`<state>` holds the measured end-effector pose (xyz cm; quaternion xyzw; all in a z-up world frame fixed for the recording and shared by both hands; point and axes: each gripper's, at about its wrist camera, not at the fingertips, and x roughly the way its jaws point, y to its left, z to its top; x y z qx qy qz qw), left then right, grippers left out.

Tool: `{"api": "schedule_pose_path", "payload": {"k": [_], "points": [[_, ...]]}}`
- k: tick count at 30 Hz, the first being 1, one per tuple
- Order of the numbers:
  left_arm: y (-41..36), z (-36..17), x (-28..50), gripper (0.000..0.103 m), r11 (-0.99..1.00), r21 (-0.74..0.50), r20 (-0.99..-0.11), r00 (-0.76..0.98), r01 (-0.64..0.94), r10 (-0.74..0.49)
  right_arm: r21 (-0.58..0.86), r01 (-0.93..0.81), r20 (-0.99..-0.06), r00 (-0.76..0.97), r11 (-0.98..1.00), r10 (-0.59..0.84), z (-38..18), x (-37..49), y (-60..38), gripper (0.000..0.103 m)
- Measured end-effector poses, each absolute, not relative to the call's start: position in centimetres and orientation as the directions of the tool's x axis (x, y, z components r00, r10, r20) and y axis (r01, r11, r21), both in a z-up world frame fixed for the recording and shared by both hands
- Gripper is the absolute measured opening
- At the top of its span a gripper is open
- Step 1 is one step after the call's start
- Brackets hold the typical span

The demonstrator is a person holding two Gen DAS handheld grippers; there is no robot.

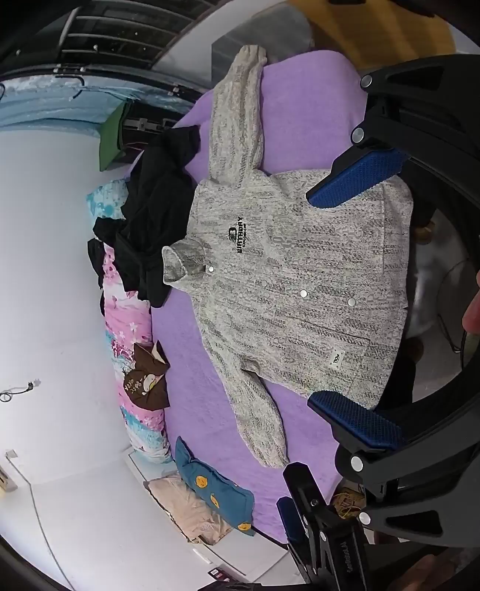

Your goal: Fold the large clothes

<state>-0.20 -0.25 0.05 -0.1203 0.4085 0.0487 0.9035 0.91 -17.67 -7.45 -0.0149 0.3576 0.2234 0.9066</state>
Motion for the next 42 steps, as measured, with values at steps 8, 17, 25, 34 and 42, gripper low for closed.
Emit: {"api": "schedule_pose_path", "payload": {"k": [8,17,25,34,42], "points": [[-0.21,0.12,-0.25,0.097,0.966,-0.176,-0.750,0.661,-0.189,-0.007,0.127,-0.415,-0.654,0.648,0.901,0.391,-7.18,0.76,-17.80,0.097],[-0.44,-0.11,-0.41,0.097,0.967,-0.183,-0.751,0.660,-0.180,-0.019,0.126,-0.417,-0.653,0.648,0.900,0.392,-6.96,0.64,-17.97,0.097],[-0.43,0.12,-0.40,0.097,0.967,-0.176,-0.752,0.659,-0.185,-0.011,0.124,-0.414,-0.652,0.651,0.902,0.388,-6.80,0.73,-18.16,0.097],[-0.45,0.29,-0.58,0.097,0.968,-0.178,-0.748,0.663,-0.175,-0.018,0.123,-0.416,-0.648,0.654,0.901,0.390,-6.60,0.56,-18.17,0.097],[-0.42,0.34,-0.60,0.097,0.972,-0.172,-0.747,0.665,-0.163,-0.021,0.117,-0.421,-0.647,0.655,0.900,0.390,-6.50,0.34,-17.93,0.097]]}}
